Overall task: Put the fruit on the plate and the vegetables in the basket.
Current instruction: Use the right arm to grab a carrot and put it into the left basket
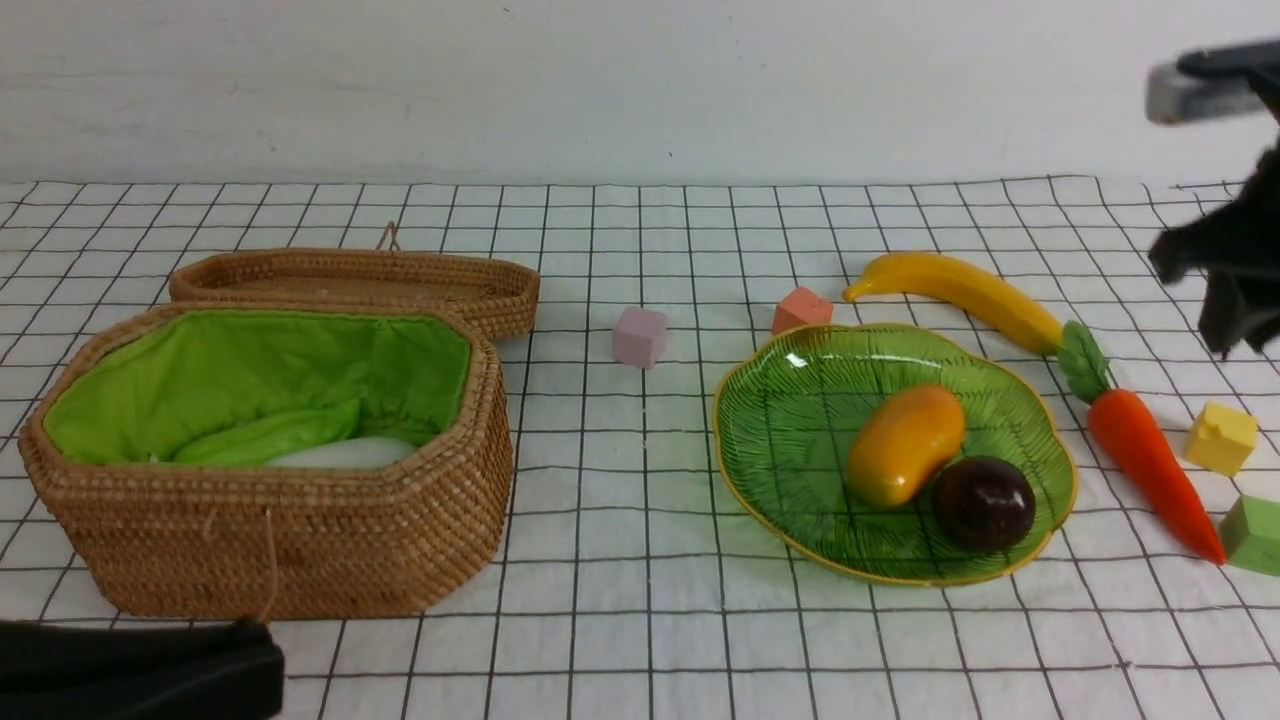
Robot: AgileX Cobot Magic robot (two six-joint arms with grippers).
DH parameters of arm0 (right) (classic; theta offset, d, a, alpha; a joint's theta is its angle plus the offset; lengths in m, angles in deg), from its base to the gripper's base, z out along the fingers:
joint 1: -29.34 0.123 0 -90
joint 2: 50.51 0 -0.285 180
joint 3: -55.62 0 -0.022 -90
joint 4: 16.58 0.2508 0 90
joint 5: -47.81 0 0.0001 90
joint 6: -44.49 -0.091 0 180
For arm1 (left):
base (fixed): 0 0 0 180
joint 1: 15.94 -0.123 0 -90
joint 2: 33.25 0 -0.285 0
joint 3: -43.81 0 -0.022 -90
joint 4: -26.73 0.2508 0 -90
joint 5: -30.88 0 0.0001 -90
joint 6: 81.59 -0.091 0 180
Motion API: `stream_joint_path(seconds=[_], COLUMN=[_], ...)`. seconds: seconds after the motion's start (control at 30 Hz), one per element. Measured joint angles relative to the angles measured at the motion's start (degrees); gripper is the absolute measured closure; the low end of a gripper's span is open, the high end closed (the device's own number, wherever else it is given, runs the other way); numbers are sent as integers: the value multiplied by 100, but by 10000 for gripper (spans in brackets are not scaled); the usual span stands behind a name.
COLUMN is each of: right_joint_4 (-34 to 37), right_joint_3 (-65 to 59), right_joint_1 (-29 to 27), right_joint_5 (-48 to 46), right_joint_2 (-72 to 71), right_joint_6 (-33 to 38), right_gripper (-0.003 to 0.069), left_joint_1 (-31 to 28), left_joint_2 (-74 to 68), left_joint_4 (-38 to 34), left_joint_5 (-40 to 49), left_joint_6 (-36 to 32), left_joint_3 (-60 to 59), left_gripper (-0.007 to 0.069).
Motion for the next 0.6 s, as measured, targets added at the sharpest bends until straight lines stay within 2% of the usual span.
stream_joint_path(seconds=[0.03, 0.07, 0.1, 0.23, 0.4, 0.53, 0.6], right_joint_4=[121, 137, 236, 339, 379, 502, 607], right_joint_3=[-338, -338, -603, -777, -777, -777, -772], right_joint_1=[-204, -227, -403, -590, -607, -607, -607], right_joint_5=[359, 415, 867, 1546, 2245, 2493, 2592], right_joint_2=[125, 147, 336, 884, 1551, 1898, 1992], right_joint_6=[69, 82, 192, 411, 609, 824, 986], right_gripper=[343, 335, 270, 177, 176, 217, 263], left_joint_1=[0, 0, 0, 0, 0, 0, 0], left_joint_2=[0, 0, 0, 0, 0, 0, 0], left_joint_4=[-219, -271, -415, -502, -518, -520, -520], left_joint_5=[0, 0, 0, 0, 0, 0, 0], left_joint_6=[-185, -204, -327, -392, -393, -393, -393], left_joint_3=[0, 0, 0, 0, 0, 0, 0], left_gripper=[638, 638, 638, 638, 638, 638, 638])
